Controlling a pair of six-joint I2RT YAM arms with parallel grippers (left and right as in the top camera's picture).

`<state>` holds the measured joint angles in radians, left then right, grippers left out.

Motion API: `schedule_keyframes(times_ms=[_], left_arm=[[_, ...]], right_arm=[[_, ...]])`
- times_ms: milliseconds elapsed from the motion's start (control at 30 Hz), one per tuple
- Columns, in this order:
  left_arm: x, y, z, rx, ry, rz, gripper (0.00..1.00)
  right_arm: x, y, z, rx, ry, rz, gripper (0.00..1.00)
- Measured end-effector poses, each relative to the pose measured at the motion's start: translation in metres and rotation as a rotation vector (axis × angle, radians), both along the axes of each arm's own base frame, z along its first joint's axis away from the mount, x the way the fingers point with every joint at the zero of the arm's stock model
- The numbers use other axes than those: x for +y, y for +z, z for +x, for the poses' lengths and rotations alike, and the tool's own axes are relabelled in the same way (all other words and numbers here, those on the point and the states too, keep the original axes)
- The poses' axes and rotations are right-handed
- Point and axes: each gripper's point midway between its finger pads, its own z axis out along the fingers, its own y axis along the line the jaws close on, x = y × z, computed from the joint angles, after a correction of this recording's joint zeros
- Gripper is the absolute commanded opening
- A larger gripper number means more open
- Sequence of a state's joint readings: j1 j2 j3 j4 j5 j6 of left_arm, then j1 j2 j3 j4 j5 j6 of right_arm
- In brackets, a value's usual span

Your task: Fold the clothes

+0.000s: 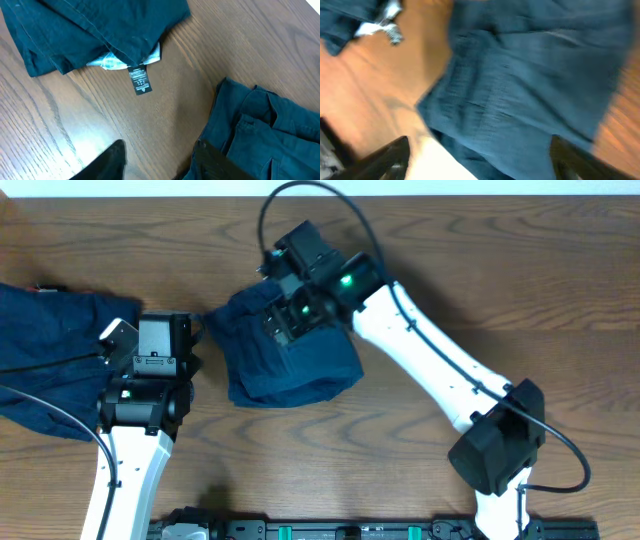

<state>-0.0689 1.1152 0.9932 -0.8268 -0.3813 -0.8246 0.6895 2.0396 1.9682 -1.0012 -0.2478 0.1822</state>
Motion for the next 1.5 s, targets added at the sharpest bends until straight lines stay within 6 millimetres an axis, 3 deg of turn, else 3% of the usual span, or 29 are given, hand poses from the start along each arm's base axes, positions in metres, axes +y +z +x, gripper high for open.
schedule_keyframes(times_ms=[100,167,267,300,367,500,700,933,1233,1400,1500], left_arm=[[-0.002,-0.004,0.002,0.014,-0.007,-0.005,0.58],[-0.005,-0.009,0.005,0.028,-0.022,-0.018,0.6],[-0.013,-0.023,0.013,0.063,-0.048,-0.057,0.64],[-0.017,-0.028,0.017,0.073,-0.062,-0.075,0.65],[-0.026,-0.038,0.026,0.086,-0.092,-0.112,0.7],[-0.047,-0.063,0.039,0.14,-0.179,-0.202,0.88],[-0.074,-0.093,0.051,0.201,-0.275,-0.326,0.95],[-0.093,-0.122,0.049,0.293,-0.35,-0.454,0.96],[-0.088,-0.15,0.042,0.336,-0.424,-0.61,0.95],[-0.082,-0.166,0.038,0.339,-0.453,-0.701,0.95],[-0.085,-0.165,0.047,0.282,-0.503,-0.752,0.94]], right_arm=[[-0.031,-0.005,0.016,0.026,-0.072,-0.038,0.99],[-0.047,-0.007,0.025,0.034,-0.106,-0.05,0.93],[-0.072,-0.01,0.036,0.051,-0.156,-0.071,0.91],[-0.079,-0.011,0.038,0.059,-0.169,-0.078,0.97],[-0.088,-0.013,0.04,0.072,-0.187,-0.089,0.99],[-0.104,-0.017,0.039,0.103,-0.201,-0.115,0.99],[-0.116,-0.027,0.039,0.13,-0.187,-0.149,0.99],[-0.129,-0.03,0.037,0.138,-0.146,-0.174,0.99],[-0.161,-0.032,0.043,0.168,-0.17,-0.185,0.99],[-0.165,-0.032,0.044,0.171,-0.159,-0.17,0.99],[-0.163,-0.031,0.044,0.172,-0.147,-0.162,0.99]])
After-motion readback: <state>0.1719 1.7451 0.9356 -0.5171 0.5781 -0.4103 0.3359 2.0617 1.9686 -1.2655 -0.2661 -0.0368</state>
